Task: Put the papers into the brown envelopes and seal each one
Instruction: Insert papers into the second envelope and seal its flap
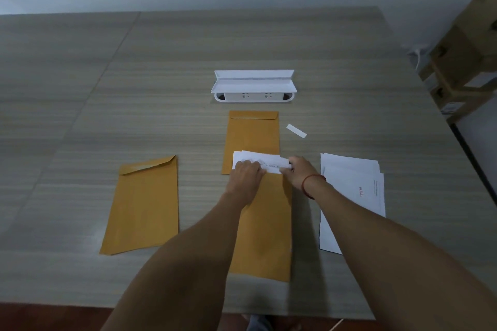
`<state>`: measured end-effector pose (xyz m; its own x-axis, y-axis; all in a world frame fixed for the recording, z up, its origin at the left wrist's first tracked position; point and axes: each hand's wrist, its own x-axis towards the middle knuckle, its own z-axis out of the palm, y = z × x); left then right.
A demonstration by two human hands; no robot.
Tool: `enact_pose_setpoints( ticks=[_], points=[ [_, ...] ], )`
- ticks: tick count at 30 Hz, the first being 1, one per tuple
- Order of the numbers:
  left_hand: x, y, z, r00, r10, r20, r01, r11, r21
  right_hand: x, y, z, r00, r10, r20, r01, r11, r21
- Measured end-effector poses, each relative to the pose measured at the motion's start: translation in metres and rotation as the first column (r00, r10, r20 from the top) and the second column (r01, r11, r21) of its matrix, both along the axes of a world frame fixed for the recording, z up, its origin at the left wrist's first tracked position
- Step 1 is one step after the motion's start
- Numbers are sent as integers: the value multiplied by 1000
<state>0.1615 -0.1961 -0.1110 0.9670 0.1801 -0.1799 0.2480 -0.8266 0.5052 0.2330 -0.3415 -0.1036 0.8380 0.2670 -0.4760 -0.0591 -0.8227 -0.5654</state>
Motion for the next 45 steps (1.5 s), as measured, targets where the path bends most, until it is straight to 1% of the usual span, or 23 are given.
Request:
enact_pose_setpoints(
  ticks=[2,6,7,9,12,15,17,20,21,24,27,32,35,38,42,45],
  points=[
    [-3,-3,-1,1000,13,-20,-13,1000,20,0,-2,0,999,26,-23,-26,1000,-9],
    [-1,-5,0,999,-5,-47,5,1000,12,3,0,3,999,-38,31,34,993,112],
    [0,-4,0,999,-14,-44,15,1000,12,3,1,4,998,-45,43,39,992,118],
    [1,-1,2,999,-28,-43,29,999,26,2,-1,4,999,-4,55,1,998,55],
    [-3,0,-1,998,-32,-60,36,997,64,-1,-3,4,995,99,32,-97,993,-65],
    [-7,-4,-3,996,-31,-89,38,997,68,-1,-4,3,984,175,18,-172,978,-122],
    [-8,-5,-5,996,-29,-90,35,997,62,0,-7,2,983,186,6,-184,976,-119],
    [-8,-3,-8,999,-7,-42,8,1000,17,0,-10,-1,991,136,2,-136,990,-21],
    [-7,-3,-8,1000,-7,-29,7,1000,6,0,-10,-2,991,135,9,-135,991,-13],
    [-9,-4,-8,1000,-20,6,20,1000,18,-2,-8,-1,984,178,24,-177,982,-60],
    [-12,-6,-9,1000,-20,11,20,1000,12,-3,-6,1,979,206,0,-205,976,-75],
    [-14,-8,-9,1000,-27,0,27,997,72,0,-8,1,964,263,-45,-267,954,-133],
    [-10,-7,-7,998,-54,-23,57,977,208,-1,-8,0,968,251,-5,-249,959,-133],
    [-8,-5,-5,997,-74,-32,80,954,290,-3,-7,2,968,247,37,-241,963,-118],
    [-5,-5,-6,996,-69,-49,80,964,252,-5,-5,9,935,348,65,-329,922,-206],
    [-5,-7,-8,995,-88,-42,96,959,267,-7,-5,8,937,343,66,-324,925,-197]
  ],
)
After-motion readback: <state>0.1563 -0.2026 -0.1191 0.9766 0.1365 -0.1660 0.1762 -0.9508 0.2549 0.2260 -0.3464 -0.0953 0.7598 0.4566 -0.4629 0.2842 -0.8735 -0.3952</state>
